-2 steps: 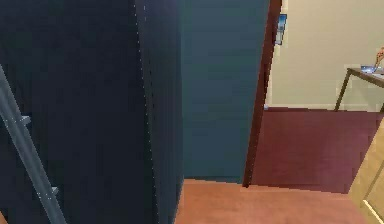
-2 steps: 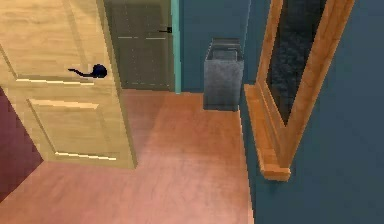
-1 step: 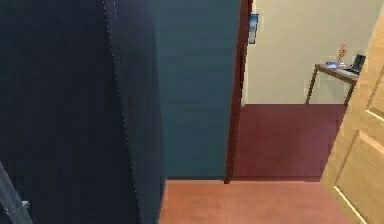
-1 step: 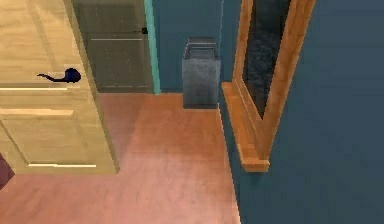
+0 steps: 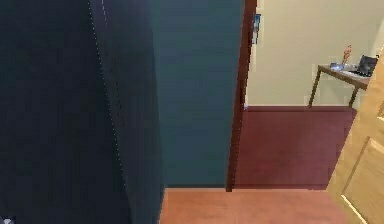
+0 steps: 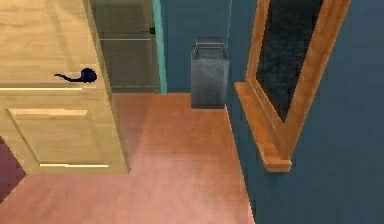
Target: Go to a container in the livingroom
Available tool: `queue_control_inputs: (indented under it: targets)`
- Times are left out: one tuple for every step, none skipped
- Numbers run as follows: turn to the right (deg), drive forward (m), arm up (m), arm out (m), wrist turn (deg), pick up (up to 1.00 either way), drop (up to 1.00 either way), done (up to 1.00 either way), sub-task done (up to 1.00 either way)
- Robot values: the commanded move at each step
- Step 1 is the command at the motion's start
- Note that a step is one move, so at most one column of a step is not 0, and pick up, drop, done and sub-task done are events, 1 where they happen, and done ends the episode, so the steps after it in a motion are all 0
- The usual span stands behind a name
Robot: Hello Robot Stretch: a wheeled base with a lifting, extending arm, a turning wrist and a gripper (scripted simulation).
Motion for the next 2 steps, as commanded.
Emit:
queue_control_inputs:
  targets:
    - [30.0,0.0,0.0,0.0,0.0,0.0,0.0,0.0,0.0]
    - [0.0,1.0,0.0,0.0,0.0,0.0,0.0,0.0,0.0]
